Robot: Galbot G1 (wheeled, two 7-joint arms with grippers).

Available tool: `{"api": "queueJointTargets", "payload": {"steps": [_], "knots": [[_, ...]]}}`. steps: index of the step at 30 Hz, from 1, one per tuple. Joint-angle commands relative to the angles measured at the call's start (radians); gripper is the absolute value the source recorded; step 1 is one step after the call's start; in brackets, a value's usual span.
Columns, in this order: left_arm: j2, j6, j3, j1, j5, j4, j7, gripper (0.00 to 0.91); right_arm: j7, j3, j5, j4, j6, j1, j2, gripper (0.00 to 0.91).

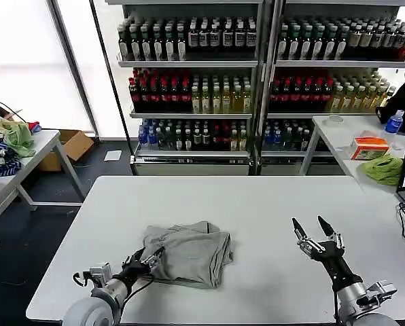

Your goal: Fold and organize the clothes.

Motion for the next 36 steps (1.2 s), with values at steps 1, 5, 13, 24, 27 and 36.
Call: {"api": "queueJointTargets", "payload": {"steps": [1,5,13,24,27,36], "knots": [[0.017,0.0,-0.018,0.006,-0.012,-0.02,-0.002,0.171,0.0,-0.004,0.0,0.001,0.001,0.001,0.003,0.907],[0.011,-0.011,-0.017,0.009,-0.012,-0.008,-0.001,0.01,0.0,-0.007,0.0,0.003,0.001,0.005,0.005,0.907],[-0.007,-0.017,-0.09,0.002,-0.074,-0.025,-0.01,0.0,0.0,-0.002,0.002,0.007,0.003,-0.002,0.003,0.907],[-0.054,0.004,-0.42,0.014,-0.362,-0.081,-0.059,0.01,0.001,-0.01,0.0,0.006,0.003,0.002,0.009,0.907],[-0.044,0.01,-0.517,0.015,-0.429,-0.083,-0.075,0.01,0.001,-0.009,0.0,0.008,0.003,0.0,0.008,0.907],[0.207,0.012,-0.772,0.07,-0.552,-0.175,-0.1,0.01,0.003,-0.011,0.003,0.005,0.011,0.004,0.001,0.907]]}}
